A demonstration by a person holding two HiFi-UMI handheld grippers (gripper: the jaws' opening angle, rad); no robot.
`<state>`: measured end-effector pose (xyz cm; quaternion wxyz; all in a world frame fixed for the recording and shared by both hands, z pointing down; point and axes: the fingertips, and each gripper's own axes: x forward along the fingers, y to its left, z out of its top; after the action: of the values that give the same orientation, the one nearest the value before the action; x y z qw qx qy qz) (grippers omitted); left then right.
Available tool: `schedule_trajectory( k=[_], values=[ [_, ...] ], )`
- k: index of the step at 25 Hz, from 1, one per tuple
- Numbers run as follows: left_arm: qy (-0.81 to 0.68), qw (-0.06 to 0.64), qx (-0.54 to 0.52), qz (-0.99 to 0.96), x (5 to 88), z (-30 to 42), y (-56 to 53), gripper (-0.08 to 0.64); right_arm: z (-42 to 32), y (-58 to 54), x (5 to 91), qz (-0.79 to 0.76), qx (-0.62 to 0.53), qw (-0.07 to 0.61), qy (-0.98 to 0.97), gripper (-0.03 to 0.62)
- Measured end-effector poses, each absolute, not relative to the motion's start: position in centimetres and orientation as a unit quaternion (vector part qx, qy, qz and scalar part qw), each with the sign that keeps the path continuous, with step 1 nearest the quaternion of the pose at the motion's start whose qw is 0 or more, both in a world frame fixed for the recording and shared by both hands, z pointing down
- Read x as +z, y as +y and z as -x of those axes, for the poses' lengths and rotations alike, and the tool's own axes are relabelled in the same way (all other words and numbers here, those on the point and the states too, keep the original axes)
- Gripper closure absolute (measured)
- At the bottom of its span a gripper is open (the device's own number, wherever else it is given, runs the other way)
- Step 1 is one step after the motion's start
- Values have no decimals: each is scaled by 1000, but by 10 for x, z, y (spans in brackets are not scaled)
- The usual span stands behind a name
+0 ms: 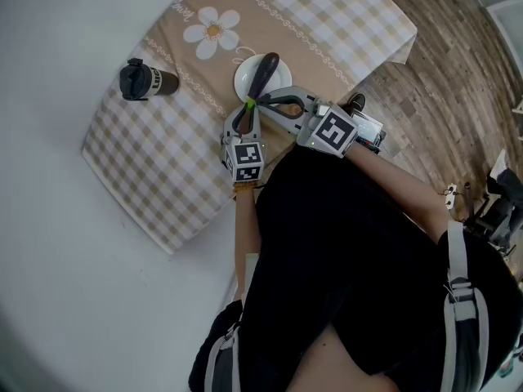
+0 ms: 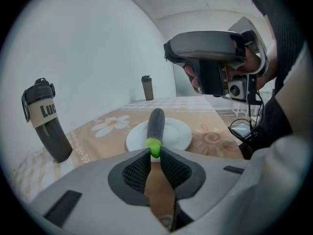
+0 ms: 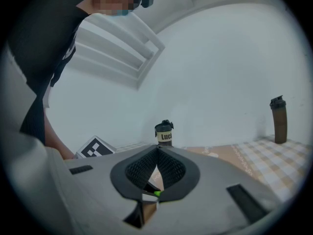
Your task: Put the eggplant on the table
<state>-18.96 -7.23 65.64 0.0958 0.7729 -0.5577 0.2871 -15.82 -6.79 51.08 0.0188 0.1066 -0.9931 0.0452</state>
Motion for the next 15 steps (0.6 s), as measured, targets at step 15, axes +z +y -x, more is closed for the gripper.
schedule_trajectory(
  k=[15],
  values=[
    [-569, 86, 287, -765, 654, 193, -72, 485, 160, -66, 511, -104, 49, 18, -993, 586]
  ],
)
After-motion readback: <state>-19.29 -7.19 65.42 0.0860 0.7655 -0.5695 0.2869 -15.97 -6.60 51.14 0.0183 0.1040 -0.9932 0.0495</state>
